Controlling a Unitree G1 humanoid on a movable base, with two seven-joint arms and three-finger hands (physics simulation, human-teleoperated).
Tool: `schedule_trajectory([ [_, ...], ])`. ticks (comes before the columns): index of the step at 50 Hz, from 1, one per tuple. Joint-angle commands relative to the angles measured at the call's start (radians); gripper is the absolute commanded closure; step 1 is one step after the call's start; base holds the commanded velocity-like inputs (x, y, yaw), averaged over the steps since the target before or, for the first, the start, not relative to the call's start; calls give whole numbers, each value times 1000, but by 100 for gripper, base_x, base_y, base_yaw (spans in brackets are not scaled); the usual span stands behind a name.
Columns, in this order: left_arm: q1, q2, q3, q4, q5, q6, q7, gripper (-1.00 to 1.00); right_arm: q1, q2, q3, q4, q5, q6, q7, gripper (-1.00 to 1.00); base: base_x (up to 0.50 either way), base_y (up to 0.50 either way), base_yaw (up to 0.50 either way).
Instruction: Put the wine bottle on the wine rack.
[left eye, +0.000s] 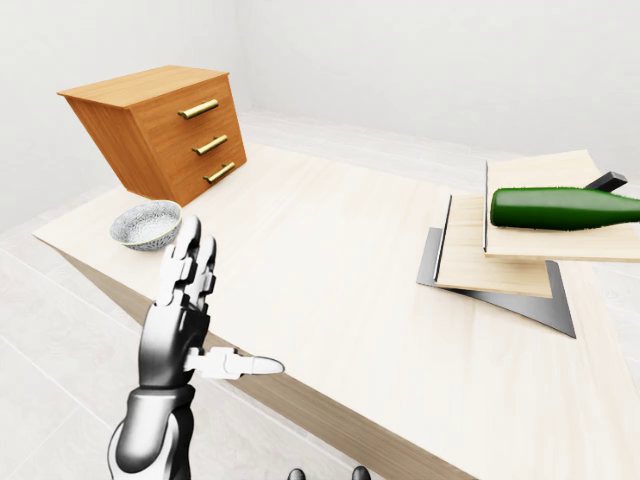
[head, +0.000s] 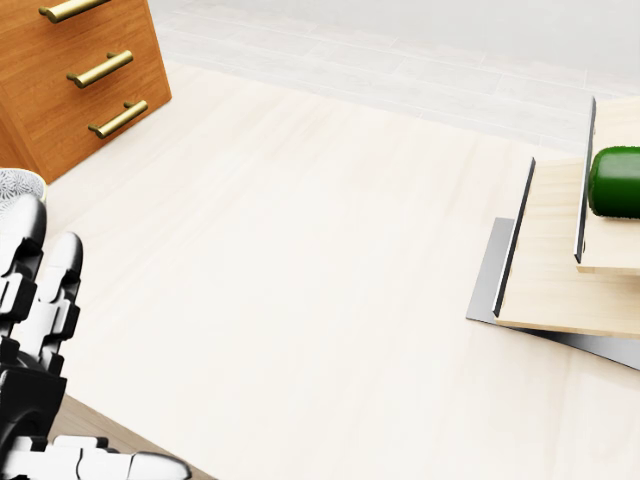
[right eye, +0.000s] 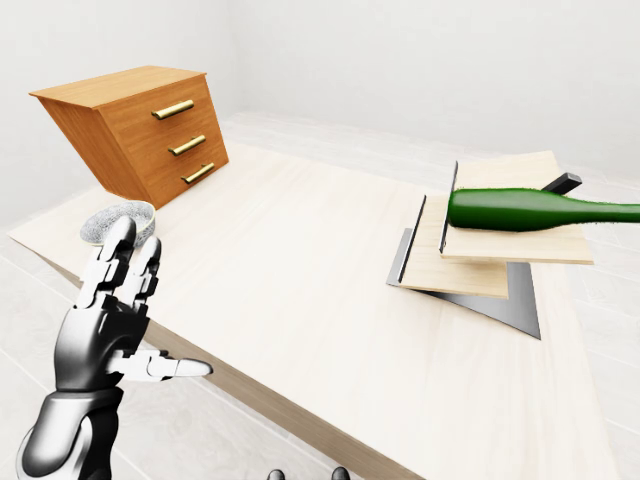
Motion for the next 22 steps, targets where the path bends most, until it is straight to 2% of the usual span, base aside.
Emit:
schedule_trajectory([
  [1, 0, 0, -10, -6, 4, 0, 4, -100, 26, 59, -193, -276, -13, 0, -72, -100, 0, 0, 0],
  [11, -6, 3, -14, 4, 5, 0, 7, -100, -22, 122, -255, -547, 52, 0, -173, -100, 0, 0, 0],
  [22, -5, 4, -12, -6, 2, 0, 7, -100, -64, 105, -335, -788, 268, 0, -367, -100, 0, 0, 0],
])
